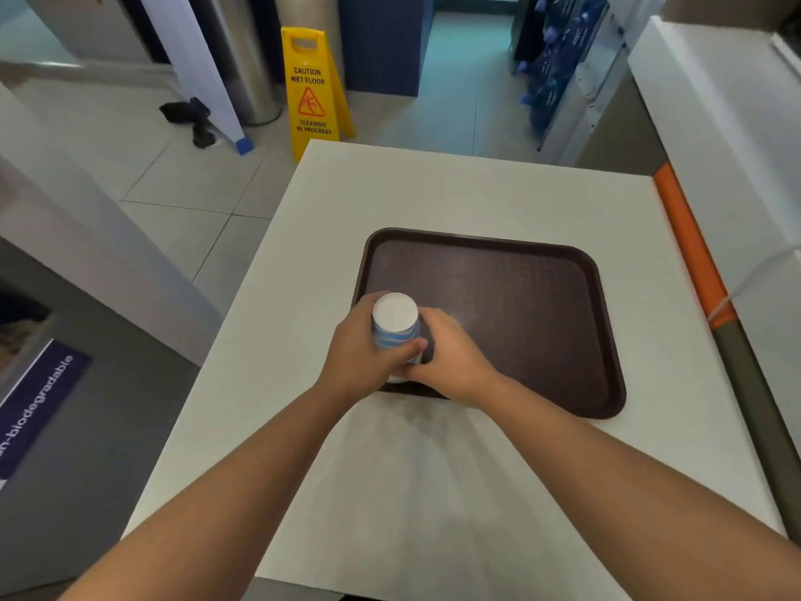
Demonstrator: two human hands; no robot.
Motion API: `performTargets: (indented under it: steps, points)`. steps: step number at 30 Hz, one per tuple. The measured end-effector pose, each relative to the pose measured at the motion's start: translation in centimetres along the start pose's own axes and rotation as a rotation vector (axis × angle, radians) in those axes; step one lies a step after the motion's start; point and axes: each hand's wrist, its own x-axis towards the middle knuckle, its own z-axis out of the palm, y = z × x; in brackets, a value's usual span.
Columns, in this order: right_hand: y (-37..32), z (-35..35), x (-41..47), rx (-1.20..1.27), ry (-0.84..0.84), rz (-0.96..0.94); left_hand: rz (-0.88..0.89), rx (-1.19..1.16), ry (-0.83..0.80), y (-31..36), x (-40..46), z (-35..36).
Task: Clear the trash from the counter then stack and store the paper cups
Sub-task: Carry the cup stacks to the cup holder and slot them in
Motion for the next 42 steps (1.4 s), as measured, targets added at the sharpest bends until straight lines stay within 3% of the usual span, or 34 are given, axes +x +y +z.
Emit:
performTargets:
  steps: [16, 28, 35, 42]
  points:
    - [2.1, 0.1, -0.4, 0.02, 0.266, 0.053, -0.012, 0.004, -0.109, -0.8, 1.9, 2.5]
    - [4.0, -2.9, -3.3, 0.031, 0.227, 0.045, 0.044, 0.053, -0.053, 1.4, 2.8, 4.2]
    - [3.4, -6.8, -6.0, 0.115, 0.412, 0.048, 0.116, 0.038, -0.119, 8.0, 4.5, 5.2]
    - [6.3, -16.1, -14.3, 0.105, 0.674, 0.165, 0.3, 0.007, -0.292, 20.4, 5.7, 11.5]
